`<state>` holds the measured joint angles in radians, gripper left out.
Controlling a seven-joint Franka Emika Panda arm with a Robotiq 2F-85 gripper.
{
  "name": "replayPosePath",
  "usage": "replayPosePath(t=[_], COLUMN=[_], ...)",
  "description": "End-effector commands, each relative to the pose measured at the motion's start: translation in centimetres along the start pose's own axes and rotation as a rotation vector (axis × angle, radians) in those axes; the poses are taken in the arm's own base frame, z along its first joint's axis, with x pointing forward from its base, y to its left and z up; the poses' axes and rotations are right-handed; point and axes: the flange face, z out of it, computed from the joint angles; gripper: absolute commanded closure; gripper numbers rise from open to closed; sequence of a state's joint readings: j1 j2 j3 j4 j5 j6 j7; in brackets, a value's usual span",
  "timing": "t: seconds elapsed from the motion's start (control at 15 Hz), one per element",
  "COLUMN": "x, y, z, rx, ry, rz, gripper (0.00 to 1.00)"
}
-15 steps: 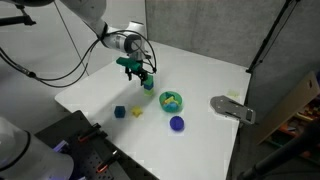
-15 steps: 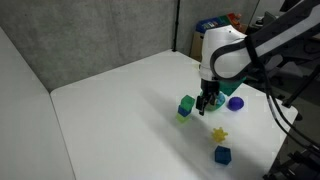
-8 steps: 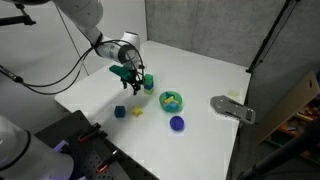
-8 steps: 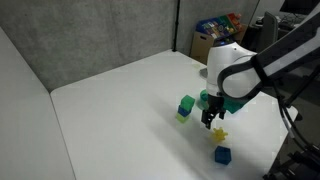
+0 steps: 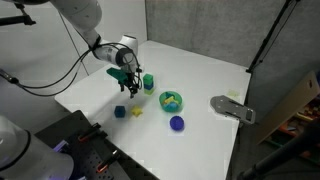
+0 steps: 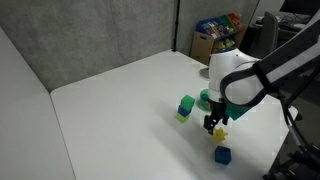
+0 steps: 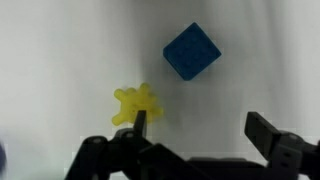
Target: Put the all the blocks into a stack on the left
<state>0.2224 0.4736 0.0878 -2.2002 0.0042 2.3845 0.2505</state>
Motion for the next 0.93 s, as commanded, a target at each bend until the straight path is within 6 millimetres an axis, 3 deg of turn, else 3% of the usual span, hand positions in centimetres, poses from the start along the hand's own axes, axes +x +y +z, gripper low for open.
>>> replayPosePath(t=[0.0, 0.47, 0.87], x=[-0.6, -2.3, -3.5], y=[-0.4, -1.6, -1.1], z=[0.6, 3.3, 5.9], rx=[-0.034, -0.082, -0.091], ry=[0.005, 0.029, 0.040], rz=[-0.010, 0.085, 0.199], gripper=[0.00, 0.00, 0.00])
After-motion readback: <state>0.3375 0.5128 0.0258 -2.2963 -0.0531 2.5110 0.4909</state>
